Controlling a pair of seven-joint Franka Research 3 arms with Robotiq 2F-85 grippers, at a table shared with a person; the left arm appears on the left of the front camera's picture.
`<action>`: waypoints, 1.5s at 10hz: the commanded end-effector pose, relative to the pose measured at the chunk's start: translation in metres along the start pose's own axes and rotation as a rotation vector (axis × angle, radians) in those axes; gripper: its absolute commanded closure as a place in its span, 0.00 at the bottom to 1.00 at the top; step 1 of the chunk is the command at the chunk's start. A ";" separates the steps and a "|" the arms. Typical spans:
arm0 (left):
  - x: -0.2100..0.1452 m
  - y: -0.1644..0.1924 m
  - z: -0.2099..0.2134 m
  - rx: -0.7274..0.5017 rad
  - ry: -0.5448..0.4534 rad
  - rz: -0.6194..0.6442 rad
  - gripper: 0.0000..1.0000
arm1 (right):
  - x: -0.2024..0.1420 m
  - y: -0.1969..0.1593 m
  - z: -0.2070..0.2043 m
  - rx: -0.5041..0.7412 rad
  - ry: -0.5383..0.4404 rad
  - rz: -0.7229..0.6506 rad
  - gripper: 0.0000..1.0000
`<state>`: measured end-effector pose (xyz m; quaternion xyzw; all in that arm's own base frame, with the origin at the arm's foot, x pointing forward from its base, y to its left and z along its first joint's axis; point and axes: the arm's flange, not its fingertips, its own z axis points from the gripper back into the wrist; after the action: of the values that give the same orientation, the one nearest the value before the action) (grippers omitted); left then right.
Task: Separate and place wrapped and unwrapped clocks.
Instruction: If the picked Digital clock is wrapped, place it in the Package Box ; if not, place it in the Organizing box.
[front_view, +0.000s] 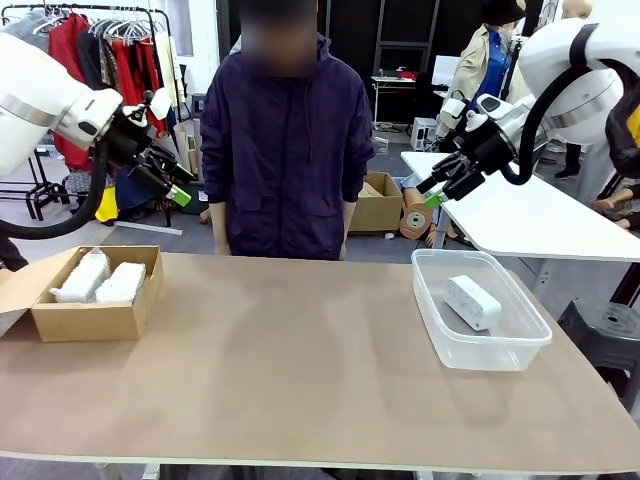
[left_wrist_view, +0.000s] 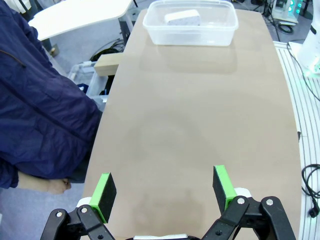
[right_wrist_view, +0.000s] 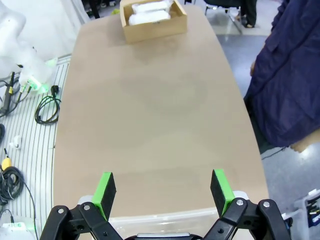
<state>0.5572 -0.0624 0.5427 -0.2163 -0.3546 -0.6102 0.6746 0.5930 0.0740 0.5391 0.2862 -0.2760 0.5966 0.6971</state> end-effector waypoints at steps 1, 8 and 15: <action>-0.001 -0.001 0.001 0.000 0.001 -0.014 0.00 | 0.003 -0.003 0.003 0.003 0.000 0.020 0.00; -0.001 -0.001 0.001 0.000 0.001 -0.014 0.00 | 0.003 -0.003 0.003 0.003 0.000 0.020 0.00; -0.001 -0.001 0.001 0.000 0.001 -0.014 0.00 | 0.003 -0.003 0.003 0.003 0.000 0.020 0.00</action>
<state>0.5572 -0.0623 0.5427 -0.2163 -0.3546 -0.6102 0.6746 0.5934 0.0736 0.5408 0.2853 -0.2772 0.5969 0.6968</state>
